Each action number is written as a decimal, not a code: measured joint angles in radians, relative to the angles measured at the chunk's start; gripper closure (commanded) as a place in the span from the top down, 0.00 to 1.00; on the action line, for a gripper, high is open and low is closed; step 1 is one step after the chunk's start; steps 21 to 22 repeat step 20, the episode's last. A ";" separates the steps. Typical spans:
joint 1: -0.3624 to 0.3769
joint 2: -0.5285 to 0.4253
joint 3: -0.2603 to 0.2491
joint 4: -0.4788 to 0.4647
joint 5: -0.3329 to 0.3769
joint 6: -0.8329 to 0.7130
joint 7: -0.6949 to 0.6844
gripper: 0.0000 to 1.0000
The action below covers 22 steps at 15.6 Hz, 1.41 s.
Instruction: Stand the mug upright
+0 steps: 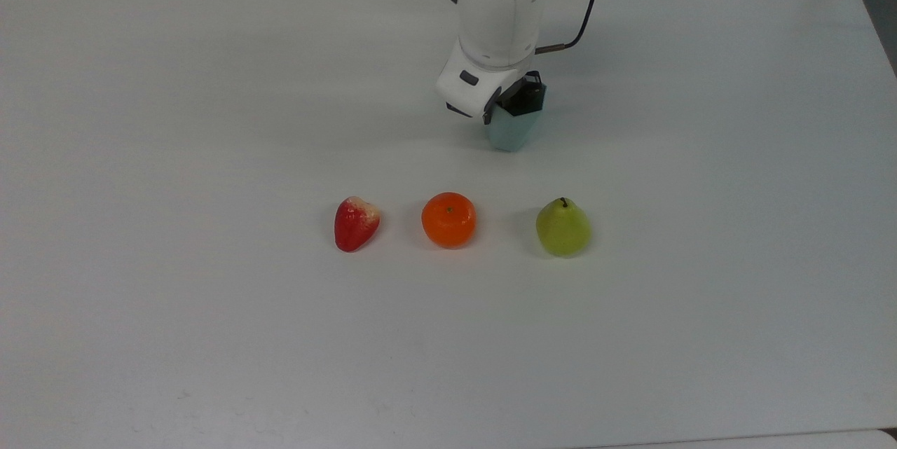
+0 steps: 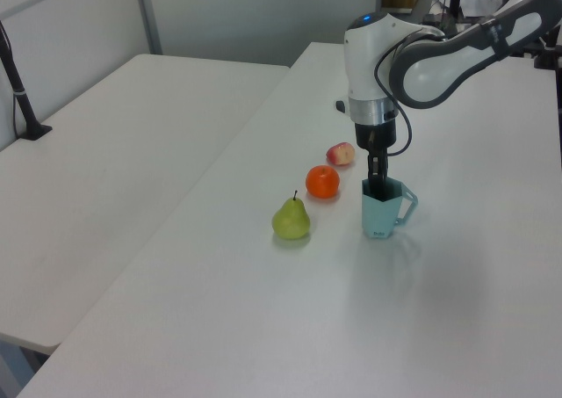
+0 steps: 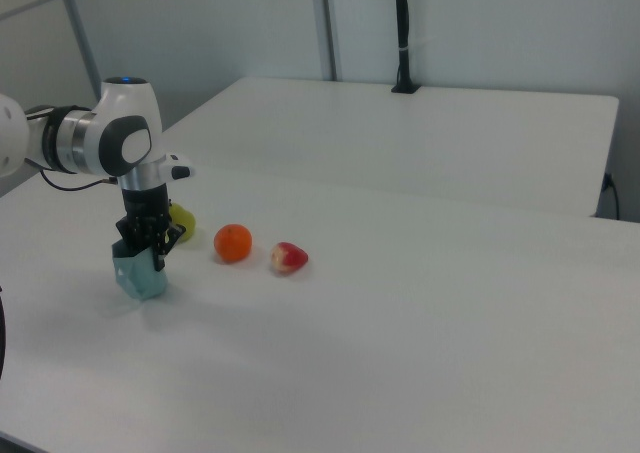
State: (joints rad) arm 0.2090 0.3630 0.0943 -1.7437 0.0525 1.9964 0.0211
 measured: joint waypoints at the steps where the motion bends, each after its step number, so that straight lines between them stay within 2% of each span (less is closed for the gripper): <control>1: -0.009 -0.001 0.000 0.000 0.021 0.000 -0.026 0.88; 2: -0.020 -0.002 0.000 0.001 0.033 0.000 -0.046 1.00; 9: -0.034 -0.042 0.000 0.012 0.024 -0.017 -0.049 1.00; 14: -0.036 -0.172 -0.001 0.018 -0.088 -0.102 0.097 1.00; 20: -0.051 -0.341 -0.031 0.020 -0.096 -0.255 0.112 1.00; 22: -0.051 -0.341 -0.031 0.020 -0.096 -0.255 0.112 1.00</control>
